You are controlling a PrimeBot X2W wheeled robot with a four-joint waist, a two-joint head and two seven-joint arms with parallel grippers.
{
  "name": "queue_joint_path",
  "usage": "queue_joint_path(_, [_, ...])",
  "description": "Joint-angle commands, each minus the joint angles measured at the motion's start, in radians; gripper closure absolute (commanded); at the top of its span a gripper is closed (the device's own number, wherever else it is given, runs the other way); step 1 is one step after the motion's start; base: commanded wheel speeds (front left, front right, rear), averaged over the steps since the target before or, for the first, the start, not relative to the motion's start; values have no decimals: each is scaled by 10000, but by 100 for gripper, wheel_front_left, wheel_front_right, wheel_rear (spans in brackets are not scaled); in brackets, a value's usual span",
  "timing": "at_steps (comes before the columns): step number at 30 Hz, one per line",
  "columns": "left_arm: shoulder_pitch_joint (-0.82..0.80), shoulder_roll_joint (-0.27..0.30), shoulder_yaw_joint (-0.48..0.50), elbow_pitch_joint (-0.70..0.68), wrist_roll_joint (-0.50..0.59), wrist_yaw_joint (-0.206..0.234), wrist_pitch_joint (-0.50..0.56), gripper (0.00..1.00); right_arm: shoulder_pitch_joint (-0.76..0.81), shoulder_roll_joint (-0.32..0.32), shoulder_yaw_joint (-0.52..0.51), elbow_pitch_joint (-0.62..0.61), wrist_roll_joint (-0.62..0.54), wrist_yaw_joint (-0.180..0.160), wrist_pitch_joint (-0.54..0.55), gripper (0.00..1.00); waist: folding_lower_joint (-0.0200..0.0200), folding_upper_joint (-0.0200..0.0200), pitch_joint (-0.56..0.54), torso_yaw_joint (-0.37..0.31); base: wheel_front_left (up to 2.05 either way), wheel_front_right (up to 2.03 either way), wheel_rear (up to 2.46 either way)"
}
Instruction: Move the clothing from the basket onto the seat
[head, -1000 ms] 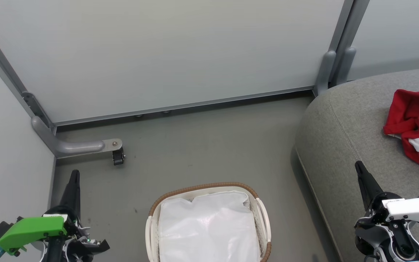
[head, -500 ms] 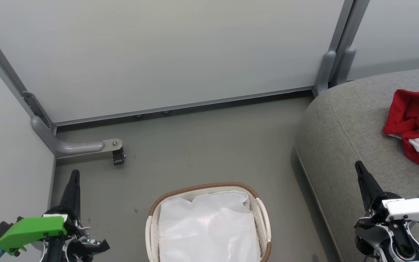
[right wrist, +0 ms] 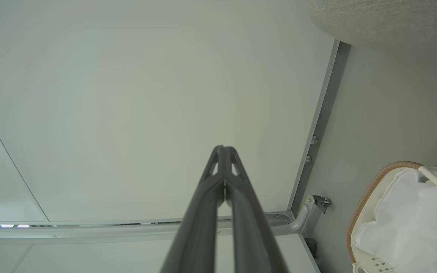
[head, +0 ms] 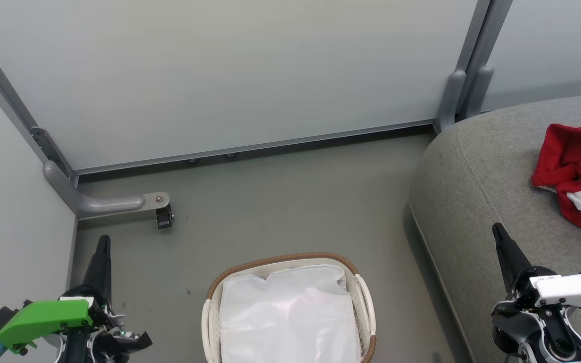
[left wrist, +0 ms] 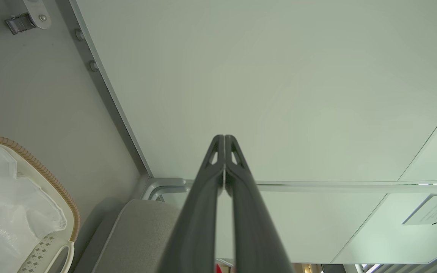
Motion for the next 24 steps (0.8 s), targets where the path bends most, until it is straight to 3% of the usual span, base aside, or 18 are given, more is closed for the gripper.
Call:
queue_joint_path(1, [-121, 66, 22, -20, -35, -58, 40, 100, 110, -27, -17, -24, 34, 0, 13, 100, 0, 0, 0, 0, 0, 0, 0])
queue_joint_path(24, [-121, 66, 21, -20, -35, -58, 38, 100, 110, -27, -16, -24, 35, 0, 13, 100, 0, 0, 0, 0, 0, 0, 0])
